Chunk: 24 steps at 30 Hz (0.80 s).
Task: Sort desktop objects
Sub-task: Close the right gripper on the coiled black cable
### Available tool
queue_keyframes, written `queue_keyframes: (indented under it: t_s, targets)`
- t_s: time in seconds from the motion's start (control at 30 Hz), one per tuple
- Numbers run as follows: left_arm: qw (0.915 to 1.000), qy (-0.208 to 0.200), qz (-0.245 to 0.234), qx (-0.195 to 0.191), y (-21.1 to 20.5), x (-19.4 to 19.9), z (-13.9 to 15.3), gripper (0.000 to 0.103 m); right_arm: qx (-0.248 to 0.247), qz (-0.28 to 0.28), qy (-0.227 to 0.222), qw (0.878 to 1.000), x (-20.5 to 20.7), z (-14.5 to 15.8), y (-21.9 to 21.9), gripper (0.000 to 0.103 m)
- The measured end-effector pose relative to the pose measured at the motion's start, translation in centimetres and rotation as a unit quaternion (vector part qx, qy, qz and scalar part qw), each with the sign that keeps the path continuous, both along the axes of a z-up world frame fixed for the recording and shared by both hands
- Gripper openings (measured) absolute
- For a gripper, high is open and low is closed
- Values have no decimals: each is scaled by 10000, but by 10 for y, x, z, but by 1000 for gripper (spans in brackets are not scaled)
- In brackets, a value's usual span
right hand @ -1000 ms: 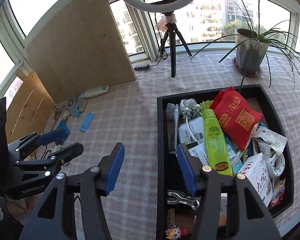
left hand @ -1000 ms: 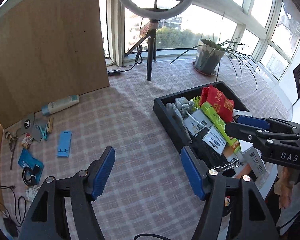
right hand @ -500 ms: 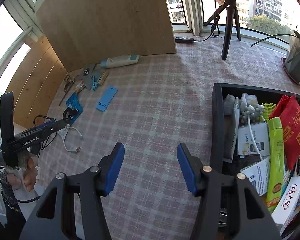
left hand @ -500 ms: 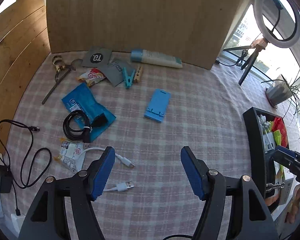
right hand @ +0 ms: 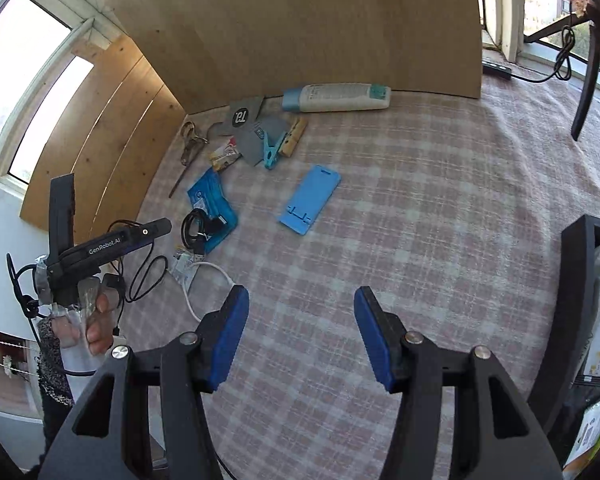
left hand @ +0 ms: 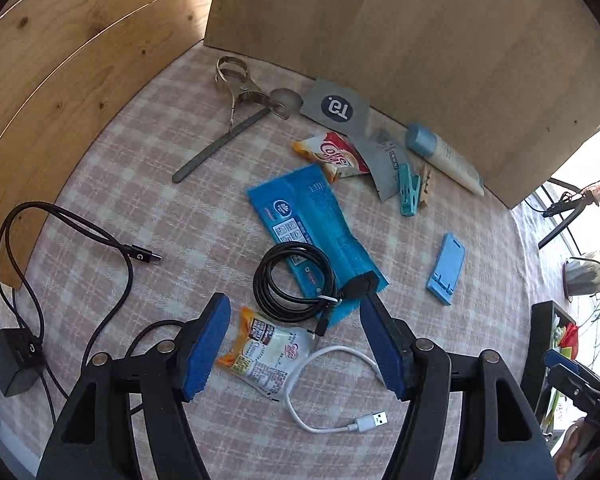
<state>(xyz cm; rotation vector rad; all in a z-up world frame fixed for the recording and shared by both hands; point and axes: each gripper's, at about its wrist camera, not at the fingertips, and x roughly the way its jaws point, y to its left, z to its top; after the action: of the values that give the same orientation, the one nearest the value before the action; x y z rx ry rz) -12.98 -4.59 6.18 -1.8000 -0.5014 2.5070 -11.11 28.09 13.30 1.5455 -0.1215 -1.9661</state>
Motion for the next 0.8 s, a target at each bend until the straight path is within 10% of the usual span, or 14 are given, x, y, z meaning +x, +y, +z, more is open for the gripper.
queue_keyframes:
  t_s: [0.8]
  targets:
    - [9975, -164, -114, 672, -9, -20, -46, 55, -167, 328, -1447, 9888, -58, -85, -174, 43]
